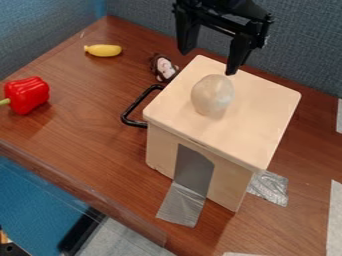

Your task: Move the brown object to the bottom left corner of the table

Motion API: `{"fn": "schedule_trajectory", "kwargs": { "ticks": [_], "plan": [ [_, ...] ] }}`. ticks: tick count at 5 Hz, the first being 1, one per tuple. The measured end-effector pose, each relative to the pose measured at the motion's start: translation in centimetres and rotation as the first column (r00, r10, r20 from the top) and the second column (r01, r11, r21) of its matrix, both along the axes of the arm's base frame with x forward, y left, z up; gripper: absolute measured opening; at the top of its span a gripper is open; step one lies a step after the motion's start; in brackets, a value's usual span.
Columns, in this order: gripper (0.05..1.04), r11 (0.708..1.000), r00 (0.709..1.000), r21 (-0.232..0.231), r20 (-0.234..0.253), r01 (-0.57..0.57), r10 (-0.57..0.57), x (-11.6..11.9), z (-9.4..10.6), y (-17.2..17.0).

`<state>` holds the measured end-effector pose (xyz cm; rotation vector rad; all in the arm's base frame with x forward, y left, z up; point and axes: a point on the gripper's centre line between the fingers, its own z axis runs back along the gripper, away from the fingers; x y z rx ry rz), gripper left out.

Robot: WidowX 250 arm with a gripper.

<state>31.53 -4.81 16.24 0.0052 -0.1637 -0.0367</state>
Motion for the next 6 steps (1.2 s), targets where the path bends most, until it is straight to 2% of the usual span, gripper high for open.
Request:
{"fn": "schedule_trajectory", "kwargs": {
  "ticks": [1,2,3,4,5,6],
  "plan": [
    [1.001,1.000,0.999,0.001,-0.034,-0.001,0.001,0.0,-0.9,-0.1],
    [1.001,0.997,0.997,-0.024,-0.024,-0.076,0.076,2.9,0.0,2.1],
    [1.001,0.988,0.988,-0.021,-0.019,-0.155,0.155,5.4,0.8,4.8],
    [1.001,0.972,0.972,-0.016,-0.001,-0.236,0.236,8.1,0.3,8.2],
    [1.001,0.951,0.951,0.030,-0.031,-0.306,0.307,9.6,-3.4,10.8],
    [1.001,0.939,0.937,0.058,-0.074,-0.338,0.342,10.7,-7.1,12.0]
  ]
}}
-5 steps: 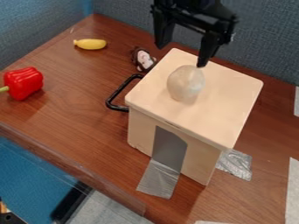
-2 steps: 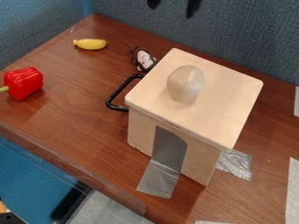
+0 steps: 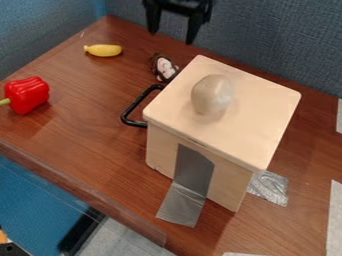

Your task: Move the brown object to the bottom left corner of the table

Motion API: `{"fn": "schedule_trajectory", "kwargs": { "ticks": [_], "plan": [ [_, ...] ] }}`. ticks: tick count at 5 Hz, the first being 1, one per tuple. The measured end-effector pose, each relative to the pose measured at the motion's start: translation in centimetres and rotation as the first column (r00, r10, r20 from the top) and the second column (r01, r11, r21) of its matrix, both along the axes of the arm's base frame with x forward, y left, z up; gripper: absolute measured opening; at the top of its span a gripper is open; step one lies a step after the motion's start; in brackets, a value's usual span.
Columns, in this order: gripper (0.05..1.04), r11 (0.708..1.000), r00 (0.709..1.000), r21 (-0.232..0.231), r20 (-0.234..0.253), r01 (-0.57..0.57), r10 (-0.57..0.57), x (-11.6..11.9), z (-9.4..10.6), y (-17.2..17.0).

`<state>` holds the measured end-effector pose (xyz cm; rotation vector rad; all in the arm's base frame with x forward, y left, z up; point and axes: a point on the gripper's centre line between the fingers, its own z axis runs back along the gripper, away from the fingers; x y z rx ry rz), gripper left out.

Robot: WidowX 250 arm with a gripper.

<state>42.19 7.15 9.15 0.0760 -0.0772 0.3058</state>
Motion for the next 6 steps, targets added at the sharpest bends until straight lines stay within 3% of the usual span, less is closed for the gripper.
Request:
{"fn": "schedule_trajectory", "kwargs": {
  "ticks": [2,3,4,5,6],
  "plan": [
    [1.001,0.992,0.992,0.029,-0.017,-0.125,0.125,1.1,-5.1,2.3],
    [1.001,0.983,0.984,0.041,0.010,-0.179,0.179,2.2,-6.0,3.2],
    [1.001,0.966,0.963,0.009,0.075,-0.259,0.257,2.7,-6.9,3.5],
    [0.952,0.948,0.943,0.003,0.105,-0.317,0.315,2.6,-7.9,3.5],
    [0.683,0.930,0.921,0.002,0.140,-0.368,0.364,2.1,-8.1,3.6]
  ]
}}
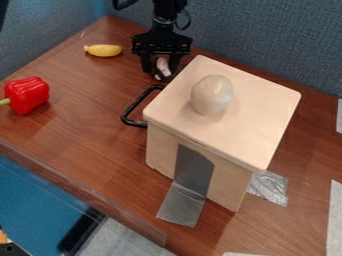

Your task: Move the brown object to the bottom left corner of the table

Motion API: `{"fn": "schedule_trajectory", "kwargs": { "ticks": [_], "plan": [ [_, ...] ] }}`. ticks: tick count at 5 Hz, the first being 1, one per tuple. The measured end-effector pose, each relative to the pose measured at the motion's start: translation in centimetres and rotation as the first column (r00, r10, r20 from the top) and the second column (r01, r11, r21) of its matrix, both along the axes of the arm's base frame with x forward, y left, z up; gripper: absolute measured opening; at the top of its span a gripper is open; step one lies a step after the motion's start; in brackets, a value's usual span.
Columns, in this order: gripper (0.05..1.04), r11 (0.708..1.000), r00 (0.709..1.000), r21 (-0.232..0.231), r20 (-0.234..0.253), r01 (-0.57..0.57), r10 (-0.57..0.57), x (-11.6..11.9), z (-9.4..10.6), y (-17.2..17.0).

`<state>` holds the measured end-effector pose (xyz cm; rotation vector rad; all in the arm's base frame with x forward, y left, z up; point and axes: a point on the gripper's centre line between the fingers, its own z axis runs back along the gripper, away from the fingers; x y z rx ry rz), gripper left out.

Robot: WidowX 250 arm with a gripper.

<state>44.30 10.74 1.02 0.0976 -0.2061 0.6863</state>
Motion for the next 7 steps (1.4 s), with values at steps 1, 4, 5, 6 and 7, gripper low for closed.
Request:
{"fn": "schedule_trajectory", "kwargs": {
  "ticks": [1,4,5,6,7],
  "plan": [
    [0.415,0.999,0.999,-0.018,0.011,-0.038,0.038,-0.7,0.2,0.1],
    [0.255,0.992,0.993,-0.029,0.008,0.119,-0.119,-4.8,6.6,-0.8],
    [0.255,0.984,0.985,-0.050,-0.025,0.171,-0.172,-8.4,6.8,-2.5],
    [0.255,0.979,0.979,-0.059,-0.049,0.197,-0.200,-12.2,6.5,-3.4],
    [0.255,0.973,0.967,-0.046,-0.112,0.226,-0.229,-15.9,5.4,-4.6]
  ]
}}
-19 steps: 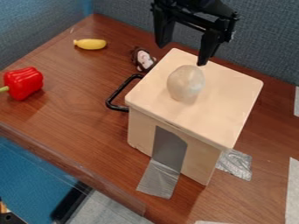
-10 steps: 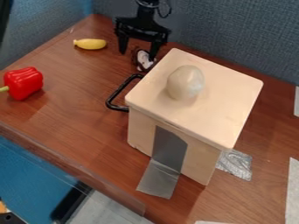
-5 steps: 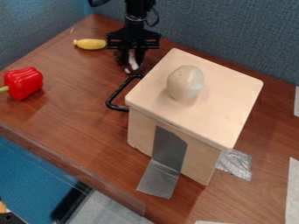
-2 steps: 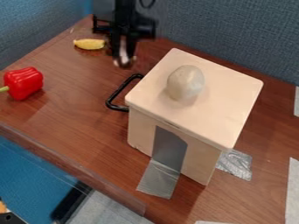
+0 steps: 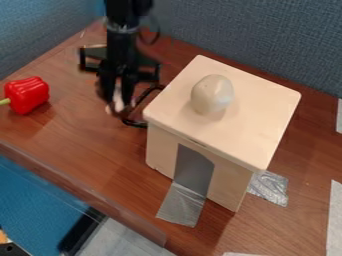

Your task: Move the brown object to the bottom left corner of the table

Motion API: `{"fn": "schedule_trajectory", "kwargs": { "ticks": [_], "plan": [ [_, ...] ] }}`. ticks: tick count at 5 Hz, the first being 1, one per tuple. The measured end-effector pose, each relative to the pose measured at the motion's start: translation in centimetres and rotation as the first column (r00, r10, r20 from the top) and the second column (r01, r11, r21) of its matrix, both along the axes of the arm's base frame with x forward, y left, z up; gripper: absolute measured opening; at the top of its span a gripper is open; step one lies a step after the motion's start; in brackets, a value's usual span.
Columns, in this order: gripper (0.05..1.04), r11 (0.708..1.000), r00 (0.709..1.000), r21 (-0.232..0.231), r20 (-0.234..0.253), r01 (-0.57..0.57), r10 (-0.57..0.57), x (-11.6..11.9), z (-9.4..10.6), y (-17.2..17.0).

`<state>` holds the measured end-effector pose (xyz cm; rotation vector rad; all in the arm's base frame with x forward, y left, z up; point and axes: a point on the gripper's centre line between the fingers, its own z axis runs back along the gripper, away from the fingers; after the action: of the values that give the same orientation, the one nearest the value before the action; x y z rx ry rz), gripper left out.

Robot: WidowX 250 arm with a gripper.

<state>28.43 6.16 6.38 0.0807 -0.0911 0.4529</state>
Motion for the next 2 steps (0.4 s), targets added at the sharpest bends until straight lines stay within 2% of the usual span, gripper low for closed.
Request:
{"fn": "schedule_trajectory", "kwargs": {
  "ticks": [1,2],
  "plan": [
    [0.255,0.999,0.999,0.043,-0.048,0.010,-0.008,-2.2,-1.5,0.3],
    [0.255,0.996,0.998,0.089,-0.066,-0.003,0.008,-3.4,-2.4,1.5]
  ]
}}
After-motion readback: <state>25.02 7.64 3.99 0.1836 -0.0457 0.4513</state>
